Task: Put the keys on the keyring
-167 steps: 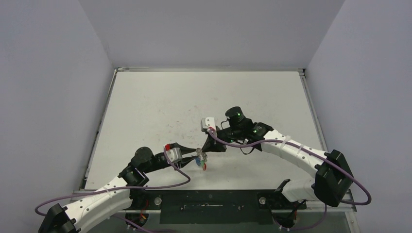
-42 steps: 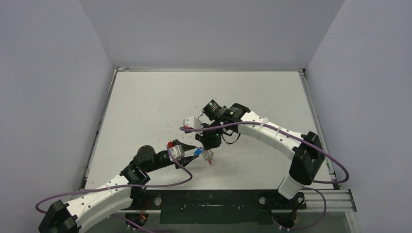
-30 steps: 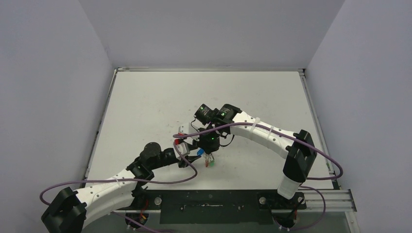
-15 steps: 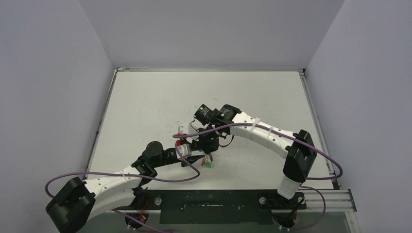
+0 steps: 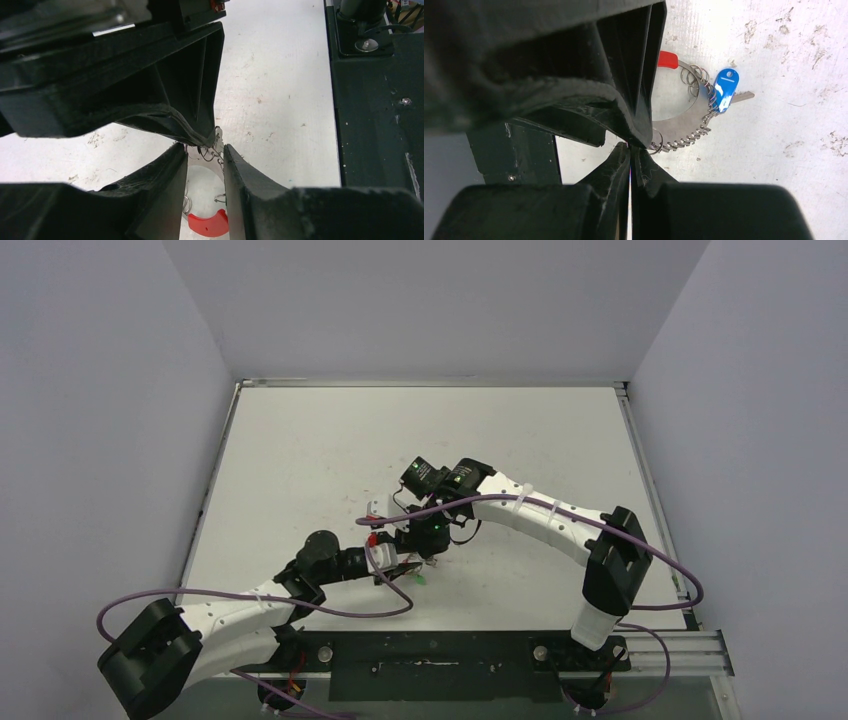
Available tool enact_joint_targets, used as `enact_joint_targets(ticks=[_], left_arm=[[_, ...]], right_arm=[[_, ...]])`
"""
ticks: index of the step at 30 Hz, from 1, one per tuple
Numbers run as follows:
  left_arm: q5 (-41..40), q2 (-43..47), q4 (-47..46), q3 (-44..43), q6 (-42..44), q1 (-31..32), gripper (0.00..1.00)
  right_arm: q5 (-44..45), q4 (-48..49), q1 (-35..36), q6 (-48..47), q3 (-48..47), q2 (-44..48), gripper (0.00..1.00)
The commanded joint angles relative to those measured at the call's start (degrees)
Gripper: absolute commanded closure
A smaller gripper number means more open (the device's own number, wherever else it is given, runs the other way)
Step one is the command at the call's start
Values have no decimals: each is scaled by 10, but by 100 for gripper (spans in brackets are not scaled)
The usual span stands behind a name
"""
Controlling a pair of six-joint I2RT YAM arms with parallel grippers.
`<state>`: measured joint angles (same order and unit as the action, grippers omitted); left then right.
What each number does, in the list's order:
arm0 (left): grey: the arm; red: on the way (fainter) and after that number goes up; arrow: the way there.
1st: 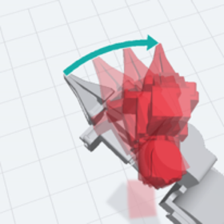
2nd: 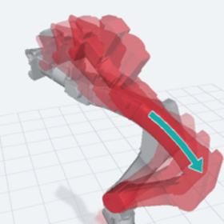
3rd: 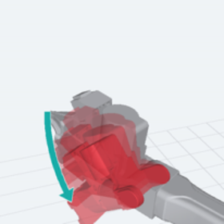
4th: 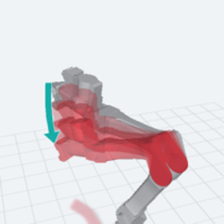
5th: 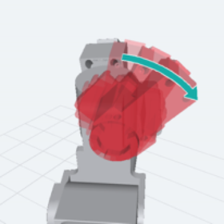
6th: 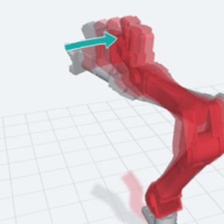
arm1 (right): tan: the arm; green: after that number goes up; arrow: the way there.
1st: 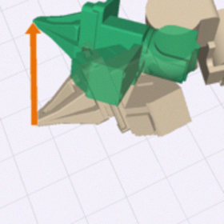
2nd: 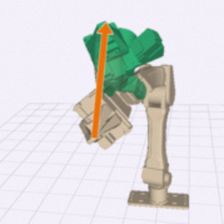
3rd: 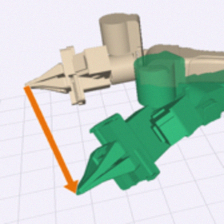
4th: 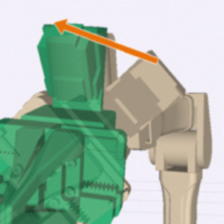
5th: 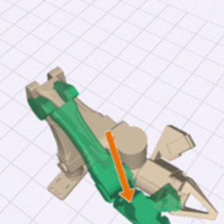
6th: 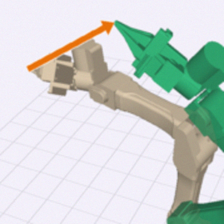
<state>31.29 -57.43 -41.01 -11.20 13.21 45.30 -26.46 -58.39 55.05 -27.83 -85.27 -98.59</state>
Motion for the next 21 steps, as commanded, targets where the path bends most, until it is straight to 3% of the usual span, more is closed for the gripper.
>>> enact_joint_targets(ticks=[1, 8, 15, 21], left_arm=[[3, 0, 2, -13, 21, 3, 69], [-17, 53, 8, 16, 21, 3, 72], [-45, 167, 101, 35, 33, 3, 69], [-46, 163, 68, 47, 20, 3, 71]], right_arm=[[-14, 25, -6, 1, 2, 18, 100], [-23, 43, -23, -20, 30, 38, 100], [-56, 62, -30, -61, 67, 72, 100], [-81, 66, -29, -63, 64, 74, 100]])
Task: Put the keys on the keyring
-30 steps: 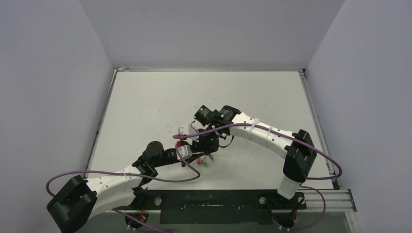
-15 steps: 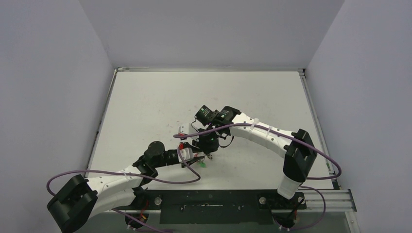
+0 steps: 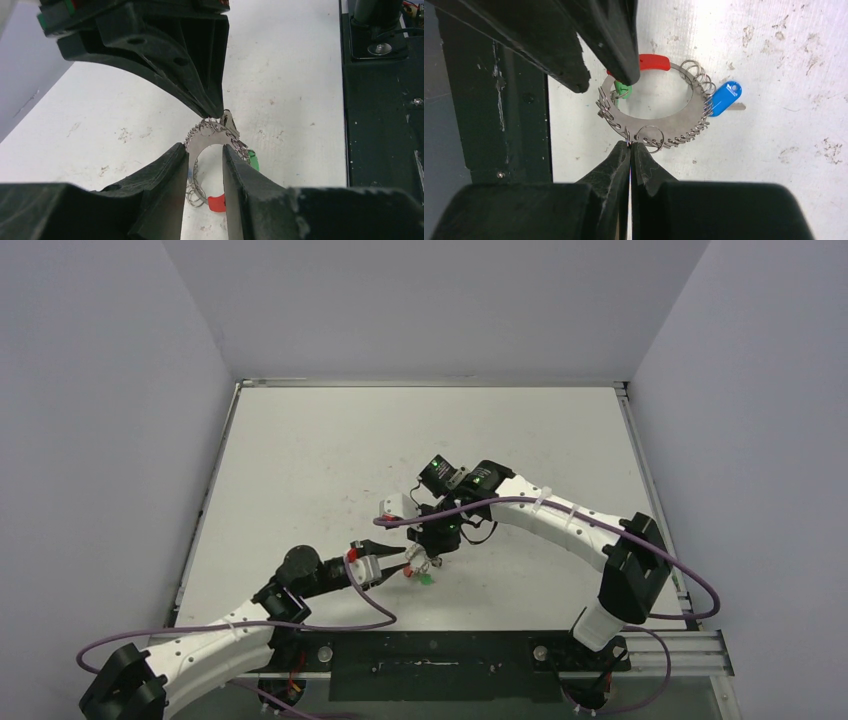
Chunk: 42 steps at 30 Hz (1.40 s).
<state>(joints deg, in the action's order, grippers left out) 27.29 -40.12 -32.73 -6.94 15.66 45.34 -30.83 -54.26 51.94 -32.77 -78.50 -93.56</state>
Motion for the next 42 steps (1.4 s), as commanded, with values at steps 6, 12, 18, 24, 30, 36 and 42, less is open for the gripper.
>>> enact_joint_targets(ticks=[6, 12, 18, 24, 30, 36, 42], left_arm=[[12, -70, -84, -1, -12, 2, 71], [44, -125, -121, -17, -29, 4, 72], [49, -159, -159, -24, -58, 7, 71], [48, -186, -189, -27, -77, 14, 71], [37, -209, -207, -31, -82, 18, 71], [33, -228, -207, -41, -83, 19, 72], [32, -236, -199, -47, -81, 20, 90]], right_arm=[[-49, 24, 3, -13, -7, 23, 100], [-51, 26, 9, -17, -2, 24, 100], [-51, 33, 12, -13, 0, 24, 100], [-54, 35, 15, -14, -1, 23, 100], [-56, 35, 17, -13, 0, 23, 100], [-55, 35, 17, -13, 2, 23, 100], [-49, 31, 18, -14, 0, 19, 100]])
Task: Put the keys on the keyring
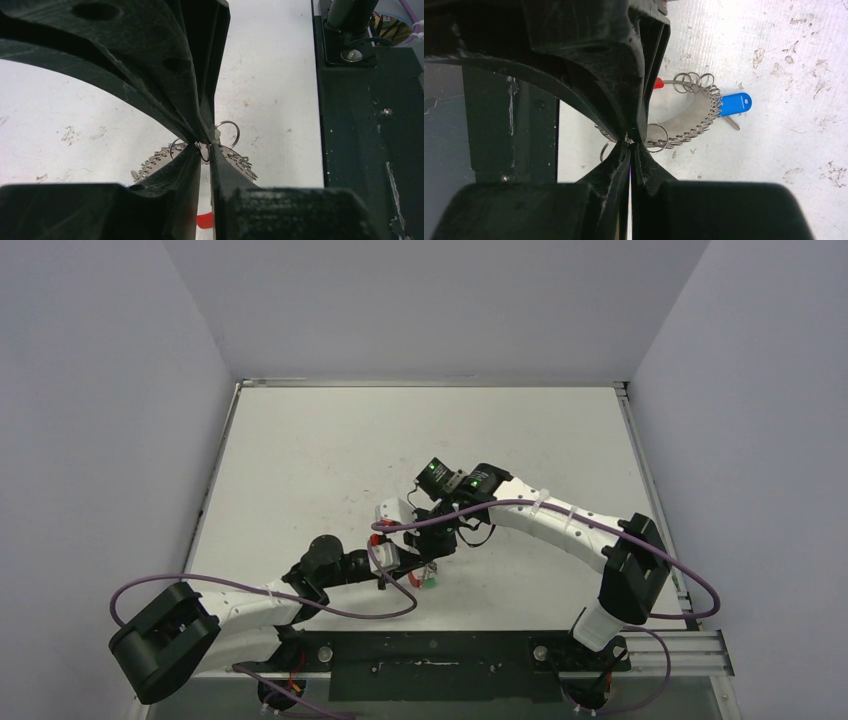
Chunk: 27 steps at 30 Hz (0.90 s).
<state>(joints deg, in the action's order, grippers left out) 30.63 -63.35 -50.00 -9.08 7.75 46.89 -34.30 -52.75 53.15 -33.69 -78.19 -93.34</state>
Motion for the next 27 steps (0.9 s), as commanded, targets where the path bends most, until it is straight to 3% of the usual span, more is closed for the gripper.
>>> enact_joint_targets(ticks=[1, 5, 9, 12, 17, 23, 27], left_arm=[[-1, -2, -23, -26, 0, 4, 93], [1, 8, -7, -28, 5, 4, 97], [-9, 32, 20, -30, 13, 4, 92], [-20, 46, 43, -32, 20, 4, 100], [-34, 46, 52, -35, 17, 3, 100], [-65, 59, 23, -17, -4, 4, 100], [-72, 78, 11, -4, -14, 4, 100]], right_arm=[[-13, 15, 7, -5, -4, 17, 100], [-11, 14, 7, -7, -5, 17, 100], [-11, 14, 7, -8, -9, 15, 100], [-12, 15, 7, -8, -10, 17, 100], [4, 40, 7, 5, -1, 24, 98], [45, 131, -5, 34, 64, 86, 62], [0, 234, -38, 53, 138, 155, 39]])
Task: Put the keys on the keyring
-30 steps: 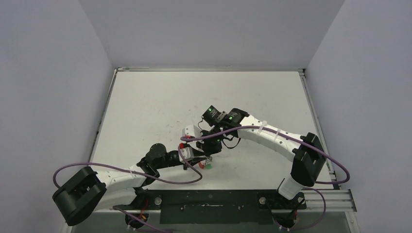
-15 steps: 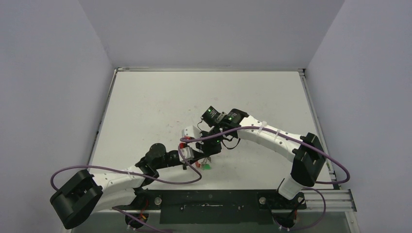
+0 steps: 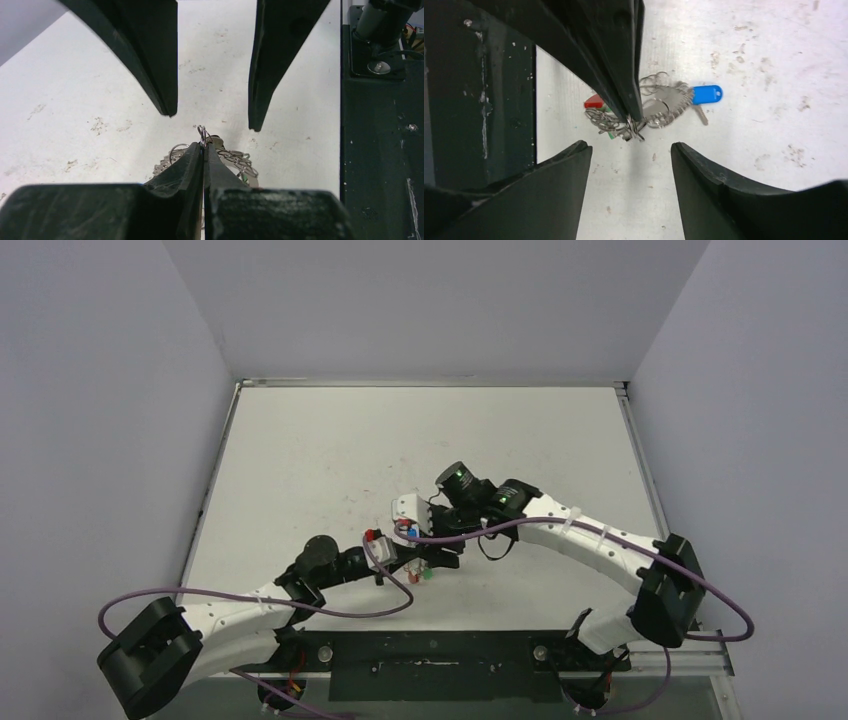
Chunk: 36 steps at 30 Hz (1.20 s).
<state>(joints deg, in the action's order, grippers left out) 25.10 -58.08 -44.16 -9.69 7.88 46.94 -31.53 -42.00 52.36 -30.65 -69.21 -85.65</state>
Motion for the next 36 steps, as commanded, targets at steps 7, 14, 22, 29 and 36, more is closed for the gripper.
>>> enact_joint_targets(ticks=[7, 14, 22, 29, 36], left_arm=[[1, 46, -99, 26, -21, 3, 100], [7, 48, -100, 26, -21, 3, 100], [3, 46, -96, 23, -17, 3, 100], [2, 47, -94, 23, -17, 3, 100], [-1, 43, -99, 24, -18, 3, 100]], right_arm=[[-148, 269, -79, 20, 159, 150, 37], [-188, 292, -85, 11, 177, 130, 47], [-215, 269, -85, -8, 168, 84, 65], [-204, 260, -85, -22, 174, 68, 79], [-199, 255, -85, -21, 174, 54, 100]])
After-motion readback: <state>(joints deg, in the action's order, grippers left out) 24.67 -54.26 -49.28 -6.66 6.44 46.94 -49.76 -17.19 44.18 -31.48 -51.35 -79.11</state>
